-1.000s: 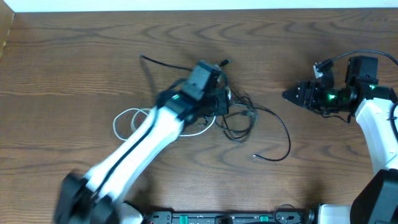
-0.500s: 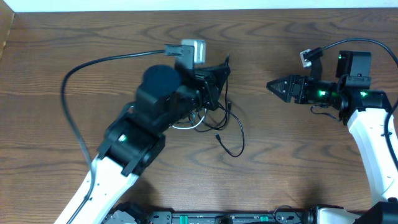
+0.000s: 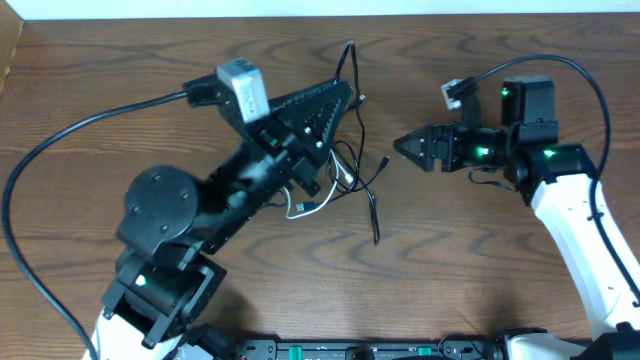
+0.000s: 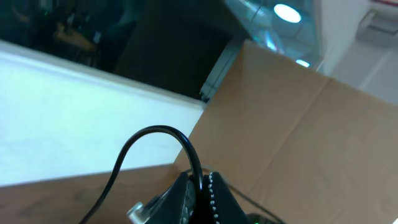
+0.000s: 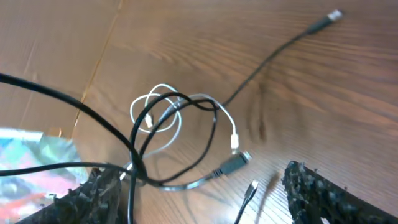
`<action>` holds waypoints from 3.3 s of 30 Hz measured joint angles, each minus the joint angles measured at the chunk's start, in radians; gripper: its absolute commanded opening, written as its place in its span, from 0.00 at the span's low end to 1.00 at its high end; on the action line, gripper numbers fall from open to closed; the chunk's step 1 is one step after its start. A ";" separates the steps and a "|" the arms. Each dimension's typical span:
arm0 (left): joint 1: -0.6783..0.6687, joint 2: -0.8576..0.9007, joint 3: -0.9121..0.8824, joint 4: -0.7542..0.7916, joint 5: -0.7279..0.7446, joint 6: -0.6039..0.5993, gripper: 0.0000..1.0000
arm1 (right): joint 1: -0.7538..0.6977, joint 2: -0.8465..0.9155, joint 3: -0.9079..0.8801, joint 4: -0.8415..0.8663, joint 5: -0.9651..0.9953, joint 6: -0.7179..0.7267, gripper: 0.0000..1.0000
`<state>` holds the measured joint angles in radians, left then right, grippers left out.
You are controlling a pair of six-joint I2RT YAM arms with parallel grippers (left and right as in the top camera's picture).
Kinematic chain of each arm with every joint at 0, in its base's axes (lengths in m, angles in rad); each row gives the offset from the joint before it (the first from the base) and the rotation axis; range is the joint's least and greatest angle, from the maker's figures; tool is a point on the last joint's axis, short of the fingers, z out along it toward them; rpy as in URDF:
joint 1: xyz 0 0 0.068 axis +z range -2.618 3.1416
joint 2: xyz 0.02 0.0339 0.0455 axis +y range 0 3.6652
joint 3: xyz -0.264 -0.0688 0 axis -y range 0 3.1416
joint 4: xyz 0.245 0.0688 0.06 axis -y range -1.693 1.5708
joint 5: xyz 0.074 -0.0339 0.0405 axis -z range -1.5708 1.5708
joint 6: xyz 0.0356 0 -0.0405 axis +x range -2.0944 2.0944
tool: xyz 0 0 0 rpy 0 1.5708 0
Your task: Untangle cables
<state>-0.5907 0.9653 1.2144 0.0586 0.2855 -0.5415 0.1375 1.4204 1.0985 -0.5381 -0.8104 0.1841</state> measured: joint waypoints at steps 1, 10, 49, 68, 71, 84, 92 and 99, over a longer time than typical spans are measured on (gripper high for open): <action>0.000 -0.004 0.000 0.007 0.000 0.000 0.07 | 0.014 0.000 0.000 0.010 0.000 0.000 0.80; 0.015 -0.016 0.000 0.019 -0.003 0.000 0.07 | 0.156 0.027 0.000 0.123 0.019 0.074 0.73; 0.106 0.029 0.000 -0.048 -0.071 -0.027 0.07 | 0.387 0.229 0.002 0.113 0.493 0.326 0.60; 0.338 -0.109 0.000 -0.153 -0.238 0.000 0.07 | -0.029 0.301 0.011 -0.203 0.935 0.321 0.71; 0.352 -0.103 0.000 -0.179 -0.240 0.000 0.07 | -0.071 0.301 0.011 -0.195 0.908 0.228 0.73; 0.352 -0.061 0.000 -0.286 -0.202 0.019 0.07 | -0.108 0.217 0.226 -0.321 0.497 -0.105 0.76; 0.353 0.032 0.000 -0.273 0.045 0.020 0.07 | -0.097 0.183 0.241 -0.257 0.086 -0.242 0.77; 0.353 0.114 0.000 -0.253 0.305 0.019 0.07 | -0.038 0.125 0.241 -0.124 -0.233 -0.437 0.81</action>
<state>-0.2375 1.0790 1.2140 -0.1947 0.5903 -0.5224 0.0998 1.5455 1.3396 -0.6617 -1.0431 -0.2527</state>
